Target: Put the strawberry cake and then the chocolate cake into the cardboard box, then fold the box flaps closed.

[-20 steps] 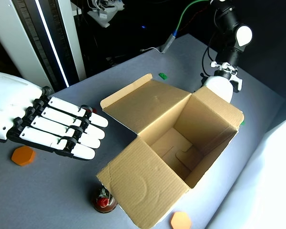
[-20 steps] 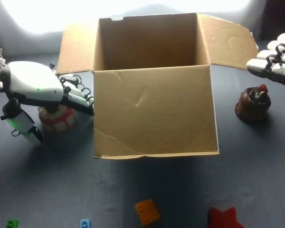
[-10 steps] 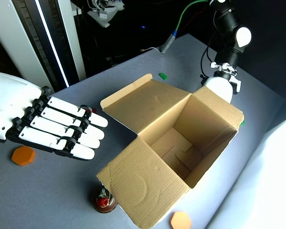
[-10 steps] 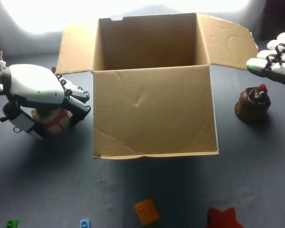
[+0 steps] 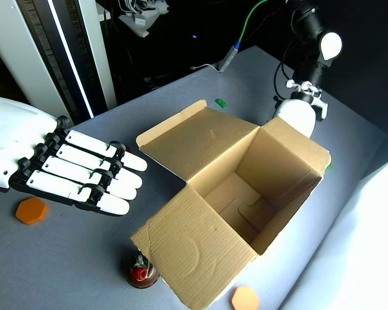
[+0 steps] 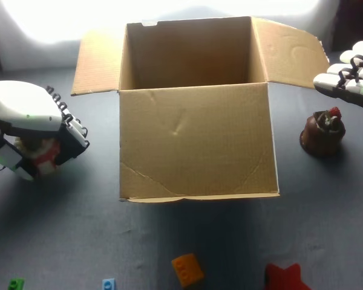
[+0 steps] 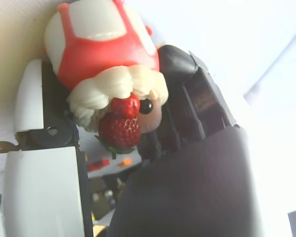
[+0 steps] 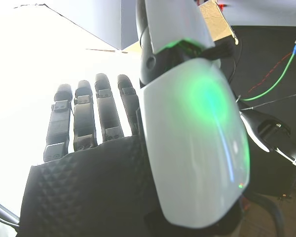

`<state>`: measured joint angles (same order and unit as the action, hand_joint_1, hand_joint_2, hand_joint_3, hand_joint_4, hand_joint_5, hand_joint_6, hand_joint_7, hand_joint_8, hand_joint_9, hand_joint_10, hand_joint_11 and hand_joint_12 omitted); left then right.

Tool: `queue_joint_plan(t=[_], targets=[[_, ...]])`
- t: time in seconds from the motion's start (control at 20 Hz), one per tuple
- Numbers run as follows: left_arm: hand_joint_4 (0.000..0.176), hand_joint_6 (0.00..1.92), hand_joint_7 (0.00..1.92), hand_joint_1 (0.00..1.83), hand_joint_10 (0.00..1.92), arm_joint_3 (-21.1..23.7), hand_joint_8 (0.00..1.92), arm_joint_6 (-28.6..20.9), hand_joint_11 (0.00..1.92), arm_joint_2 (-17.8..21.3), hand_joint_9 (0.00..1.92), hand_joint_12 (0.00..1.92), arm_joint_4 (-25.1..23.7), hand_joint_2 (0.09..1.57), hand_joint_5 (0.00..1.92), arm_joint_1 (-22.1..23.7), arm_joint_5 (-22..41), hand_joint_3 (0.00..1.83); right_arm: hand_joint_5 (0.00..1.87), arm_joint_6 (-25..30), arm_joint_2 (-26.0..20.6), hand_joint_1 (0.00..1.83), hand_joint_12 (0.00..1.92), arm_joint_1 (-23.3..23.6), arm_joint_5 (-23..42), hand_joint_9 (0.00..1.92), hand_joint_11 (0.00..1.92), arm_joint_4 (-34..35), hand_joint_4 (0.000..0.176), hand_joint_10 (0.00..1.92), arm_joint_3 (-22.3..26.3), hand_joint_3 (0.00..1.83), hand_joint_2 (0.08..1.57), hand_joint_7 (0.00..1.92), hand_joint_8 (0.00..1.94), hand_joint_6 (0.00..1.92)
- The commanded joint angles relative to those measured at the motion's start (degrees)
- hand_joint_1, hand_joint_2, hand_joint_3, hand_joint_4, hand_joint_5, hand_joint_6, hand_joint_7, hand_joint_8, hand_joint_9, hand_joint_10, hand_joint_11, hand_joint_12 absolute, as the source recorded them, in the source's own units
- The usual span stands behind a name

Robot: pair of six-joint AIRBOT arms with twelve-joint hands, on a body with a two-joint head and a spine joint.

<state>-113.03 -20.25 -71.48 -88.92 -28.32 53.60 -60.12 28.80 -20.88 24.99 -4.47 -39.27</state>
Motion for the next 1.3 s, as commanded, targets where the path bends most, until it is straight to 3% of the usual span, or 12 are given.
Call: queue_joint_plan(t=[0.0, 0.55, 0.95, 1.0, 1.25], targets=[[0.000, 1.66, 0.55, 1.29, 1.75, 0.36, 1.56, 0.05, 0.60, 0.88, 0.58, 1.92, 3.49, 1.31, 0.62, 0.38, 1.37, 0.02, 0.00, -0.10, -0.62, 1.03, 0.00, 0.48, 6.51, 0.00, 0.00, 0.59, 0.008, 0.00, 0.06, 0.01, 1.00, 0.03, 0.00, 0.00], [0.000, 1.68, 0.55, 1.28, 1.76, 8.25, 1.58, -1.31, 0.55, 8.93, 0.57, 1.92, 1.57, 1.31, 0.60, 7.74, -1.22, 0.04, 0.00, -0.24, -0.64, 1.06, 0.00, 0.47, 6.51, 0.00, 0.00, 0.59, 0.008, 0.00, 0.06, 0.00, 0.99, 0.04, 0.00, 0.00], [0.000, 1.69, 0.58, 1.29, 1.75, 10.74, 1.53, -3.41, 0.56, 12.91, 0.58, 1.92, -4.55, 1.28, 0.60, 16.59, -1.21, 0.09, 0.00, -0.26, -0.65, 1.03, 0.00, 0.46, 6.51, 0.00, 0.00, 0.59, 0.002, 0.00, 0.06, 0.01, 1.01, 0.02, 0.00, 0.00], [0.000, 1.72, 0.60, 1.30, 1.78, 11.10, 1.55, -3.66, 0.59, 13.54, 0.59, 1.92, -5.29, 1.12, 0.62, 17.58, -1.21, 0.41, 0.00, -0.26, -0.65, 1.04, 0.00, 0.46, 6.51, 0.00, 0.00, 0.59, 0.004, 0.00, 0.06, 0.01, 1.00, 0.03, 0.00, 0.00], [0.000, 1.69, 0.60, 1.30, 1.76, 11.40, 1.55, -4.56, 0.58, 14.91, 0.61, 1.92, -8.11, 1.11, 0.63, 21.21, -1.34, 0.42, 0.00, -0.26, -0.65, 1.04, 0.00, 0.45, 6.50, 0.00, 0.00, 0.59, 0.004, 0.00, 0.06, 0.00, 1.00, 0.03, 0.00, 0.00]])
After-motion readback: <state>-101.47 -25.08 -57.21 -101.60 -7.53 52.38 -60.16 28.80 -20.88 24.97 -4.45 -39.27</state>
